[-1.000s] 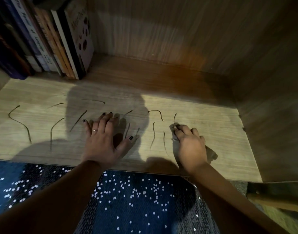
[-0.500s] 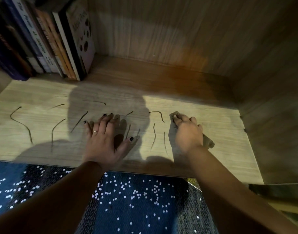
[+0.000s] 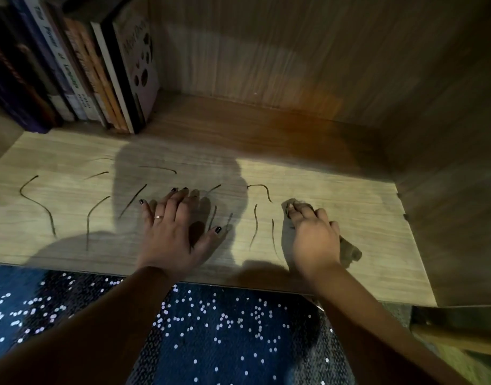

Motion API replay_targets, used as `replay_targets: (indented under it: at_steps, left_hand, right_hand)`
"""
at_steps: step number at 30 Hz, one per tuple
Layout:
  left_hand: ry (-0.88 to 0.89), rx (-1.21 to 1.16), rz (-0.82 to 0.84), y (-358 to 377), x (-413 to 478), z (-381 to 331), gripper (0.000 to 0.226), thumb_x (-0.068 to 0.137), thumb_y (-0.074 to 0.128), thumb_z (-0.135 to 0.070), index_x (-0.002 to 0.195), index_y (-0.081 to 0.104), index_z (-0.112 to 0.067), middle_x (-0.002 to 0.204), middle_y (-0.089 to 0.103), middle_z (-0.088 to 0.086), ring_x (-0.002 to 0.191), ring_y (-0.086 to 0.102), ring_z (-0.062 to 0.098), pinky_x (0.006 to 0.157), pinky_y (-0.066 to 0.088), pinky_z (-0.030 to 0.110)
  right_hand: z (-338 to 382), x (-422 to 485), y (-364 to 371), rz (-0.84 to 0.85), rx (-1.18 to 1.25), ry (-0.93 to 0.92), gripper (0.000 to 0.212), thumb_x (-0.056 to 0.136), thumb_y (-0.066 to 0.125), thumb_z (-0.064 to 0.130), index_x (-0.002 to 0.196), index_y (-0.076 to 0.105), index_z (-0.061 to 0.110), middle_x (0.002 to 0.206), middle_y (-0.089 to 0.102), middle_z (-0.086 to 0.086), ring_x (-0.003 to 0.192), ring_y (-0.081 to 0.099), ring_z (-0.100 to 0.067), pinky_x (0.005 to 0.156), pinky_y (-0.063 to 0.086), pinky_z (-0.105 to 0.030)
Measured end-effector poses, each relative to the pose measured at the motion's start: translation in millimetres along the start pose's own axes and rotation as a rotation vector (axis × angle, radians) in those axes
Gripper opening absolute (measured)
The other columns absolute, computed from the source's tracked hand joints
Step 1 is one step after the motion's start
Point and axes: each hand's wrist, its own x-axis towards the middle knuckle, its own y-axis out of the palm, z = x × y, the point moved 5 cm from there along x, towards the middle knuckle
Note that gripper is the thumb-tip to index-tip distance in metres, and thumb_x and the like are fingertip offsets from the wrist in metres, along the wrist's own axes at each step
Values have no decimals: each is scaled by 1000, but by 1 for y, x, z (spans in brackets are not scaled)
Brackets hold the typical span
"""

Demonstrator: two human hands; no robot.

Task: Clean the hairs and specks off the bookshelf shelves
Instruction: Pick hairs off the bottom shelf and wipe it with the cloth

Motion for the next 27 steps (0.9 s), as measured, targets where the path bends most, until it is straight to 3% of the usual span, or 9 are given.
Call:
replay_targets:
  at_steps: [9,14,21,27]
  left_hand:
    - [2,4,-7,1,1,1,78,83,41,-68,133,46,-8,143,45,14,133,37,33,117,7,60]
    - [0,8,-2,0,0,0,78,84,38,-68,134,44,-8,144,44,14,133,37,34,117,10,63]
    - [-4,8,5,-1,0,0,79,84,35,-70,132,45,-8,143,45,15,134,37,35,117,9,62]
    - [5,16,13,-1,0,-1,81,84,34,-71,132,48,-6,143,47,16,133,38,35,116,11,63]
  right_hand:
    - [-11,54,-12,59,47,-54,61,85,47,3,138,45,34,138,45,6,119,37,-23,96,34,-41]
    - [-14,16,-7,61,35,-103,57,87,45,11,138,45,36,141,44,9,117,38,-21,90,36,-39]
    - [-9,-62,-1,117,146,-80,66,85,45,7,143,36,39,145,36,18,119,34,-11,95,33,-34]
    - [-8,-87,-3,193,244,-110,70,75,50,3,133,51,41,143,42,22,119,36,-12,94,33,-34]
